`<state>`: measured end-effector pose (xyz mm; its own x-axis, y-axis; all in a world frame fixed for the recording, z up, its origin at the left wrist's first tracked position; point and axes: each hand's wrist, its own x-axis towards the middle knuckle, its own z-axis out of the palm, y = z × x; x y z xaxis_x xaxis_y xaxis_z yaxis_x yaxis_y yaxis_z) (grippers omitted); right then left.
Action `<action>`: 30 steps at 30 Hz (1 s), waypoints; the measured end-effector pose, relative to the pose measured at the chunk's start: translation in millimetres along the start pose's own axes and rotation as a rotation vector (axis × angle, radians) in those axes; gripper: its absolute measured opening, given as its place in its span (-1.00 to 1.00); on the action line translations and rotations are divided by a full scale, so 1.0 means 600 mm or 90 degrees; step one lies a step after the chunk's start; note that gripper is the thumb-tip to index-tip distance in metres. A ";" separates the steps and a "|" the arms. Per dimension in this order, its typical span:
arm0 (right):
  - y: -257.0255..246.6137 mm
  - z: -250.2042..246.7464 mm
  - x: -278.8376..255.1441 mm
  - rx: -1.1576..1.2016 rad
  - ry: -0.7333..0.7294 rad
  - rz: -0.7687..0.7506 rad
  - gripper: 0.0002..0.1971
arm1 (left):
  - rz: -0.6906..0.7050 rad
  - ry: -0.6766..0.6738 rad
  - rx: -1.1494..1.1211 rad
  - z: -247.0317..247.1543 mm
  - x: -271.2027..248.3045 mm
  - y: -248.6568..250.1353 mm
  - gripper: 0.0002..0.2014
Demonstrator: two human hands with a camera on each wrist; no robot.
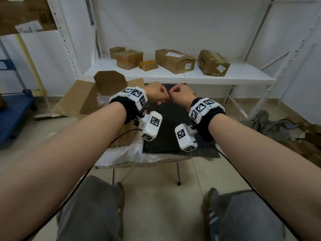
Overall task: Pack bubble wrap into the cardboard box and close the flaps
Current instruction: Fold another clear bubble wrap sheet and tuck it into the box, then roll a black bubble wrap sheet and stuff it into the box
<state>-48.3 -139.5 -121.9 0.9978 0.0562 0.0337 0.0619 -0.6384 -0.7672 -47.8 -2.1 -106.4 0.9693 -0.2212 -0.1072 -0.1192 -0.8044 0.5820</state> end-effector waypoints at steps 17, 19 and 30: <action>0.178 0.001 -0.002 0.017 -0.126 0.198 -0.88 | -0.031 -0.259 0.114 0.195 0.032 -0.012 -0.55; 0.183 0.004 -0.002 0.035 -0.134 0.217 -0.88 | -0.030 -0.255 0.150 0.206 0.030 -0.017 -0.48; 0.200 0.008 -0.012 0.073 -0.174 0.272 -0.70 | -0.002 -0.215 0.319 0.254 0.025 -0.033 -0.16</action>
<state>-48.3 -213.0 -217.3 0.8908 0.0178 -0.4541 -0.3672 -0.5605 -0.7423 -63.8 -73.4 -242.1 0.8574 -0.3154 -0.4067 -0.2830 -0.9489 0.1395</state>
